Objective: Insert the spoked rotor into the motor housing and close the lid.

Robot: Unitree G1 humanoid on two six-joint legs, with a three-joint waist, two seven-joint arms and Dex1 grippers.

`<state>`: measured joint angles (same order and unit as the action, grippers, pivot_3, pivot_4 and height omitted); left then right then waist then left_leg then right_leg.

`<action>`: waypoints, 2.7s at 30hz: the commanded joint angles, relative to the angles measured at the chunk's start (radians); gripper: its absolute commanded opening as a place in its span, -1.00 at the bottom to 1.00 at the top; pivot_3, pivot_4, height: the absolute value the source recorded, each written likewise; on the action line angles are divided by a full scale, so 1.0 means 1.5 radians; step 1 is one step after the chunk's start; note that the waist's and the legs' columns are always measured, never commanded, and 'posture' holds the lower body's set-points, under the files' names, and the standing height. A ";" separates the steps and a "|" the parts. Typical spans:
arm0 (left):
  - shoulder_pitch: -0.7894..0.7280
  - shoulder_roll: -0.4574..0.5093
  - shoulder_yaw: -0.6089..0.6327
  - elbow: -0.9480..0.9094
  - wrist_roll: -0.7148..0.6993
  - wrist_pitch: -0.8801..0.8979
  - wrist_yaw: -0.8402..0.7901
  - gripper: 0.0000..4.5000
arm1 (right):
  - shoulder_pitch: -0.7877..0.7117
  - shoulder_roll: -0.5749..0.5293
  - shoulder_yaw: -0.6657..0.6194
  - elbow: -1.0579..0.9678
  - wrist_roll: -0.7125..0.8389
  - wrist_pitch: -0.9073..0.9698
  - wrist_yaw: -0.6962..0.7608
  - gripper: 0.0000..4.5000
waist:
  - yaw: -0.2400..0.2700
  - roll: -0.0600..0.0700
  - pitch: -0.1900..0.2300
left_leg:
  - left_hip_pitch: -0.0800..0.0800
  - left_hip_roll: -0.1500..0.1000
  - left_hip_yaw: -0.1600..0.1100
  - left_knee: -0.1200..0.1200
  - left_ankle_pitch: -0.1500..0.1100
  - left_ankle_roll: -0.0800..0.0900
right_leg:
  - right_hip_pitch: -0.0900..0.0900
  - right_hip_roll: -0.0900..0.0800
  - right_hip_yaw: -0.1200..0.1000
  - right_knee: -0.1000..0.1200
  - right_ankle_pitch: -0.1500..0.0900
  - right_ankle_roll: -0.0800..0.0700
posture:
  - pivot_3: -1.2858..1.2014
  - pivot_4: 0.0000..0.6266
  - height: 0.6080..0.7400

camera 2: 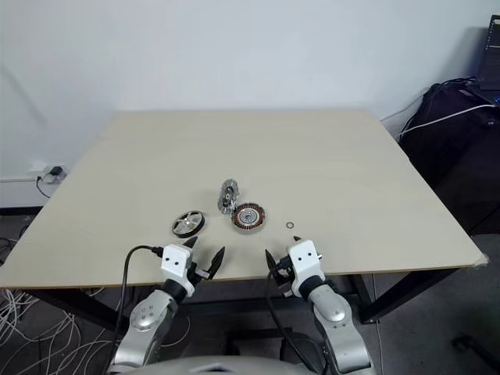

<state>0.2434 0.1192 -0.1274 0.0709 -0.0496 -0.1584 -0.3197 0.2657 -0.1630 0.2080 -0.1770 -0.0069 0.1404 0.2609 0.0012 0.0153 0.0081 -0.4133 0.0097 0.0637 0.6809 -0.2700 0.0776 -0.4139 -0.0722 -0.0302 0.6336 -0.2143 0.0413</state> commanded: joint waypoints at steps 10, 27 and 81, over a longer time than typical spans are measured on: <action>-0.003 -0.002 -0.008 -0.049 0.003 0.004 0.008 0.97 | -0.002 -0.001 -0.003 -0.024 -0.003 -0.007 -0.005 1.00 | 0.000 0.000 0.000 | 0.000 0.000 0.000 0.000 0.000 0.000 | 0.000 0.000 0.000 0.000 0.000 0.000 | 0.03 -1.00 1.00; -0.005 0.000 -0.014 -0.056 0.004 0.013 0.007 0.97 | -0.180 0.027 -0.050 0.121 -0.022 0.126 -0.074 1.00 | -0.006 0.001 0.001 | 0.000 0.000 0.000 0.000 0.000 0.000 | 0.000 0.000 0.000 0.000 0.002 -0.003 | 0.03 -1.00 1.00; -0.009 -0.001 -0.010 -0.043 -0.005 0.013 0.015 1.00 | -0.340 0.103 -0.089 0.372 0.024 0.115 -0.037 -0.68 | -0.018 0.002 0.000 | 0.002 0.000 0.001 0.000 0.000 0.000 | -0.001 0.002 0.000 0.003 0.001 -0.005 | 0.03 -1.00 1.00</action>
<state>0.2476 0.1193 -0.1469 0.0331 -0.0505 -0.1338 -0.2952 -0.2448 -0.0219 0.0566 0.4164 0.0164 0.2994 0.1876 -0.0258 0.0182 0.0087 -0.4106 0.0100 0.0651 0.6806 -0.2697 0.0777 -0.4149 -0.0698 -0.0299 0.6389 -0.2126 0.0342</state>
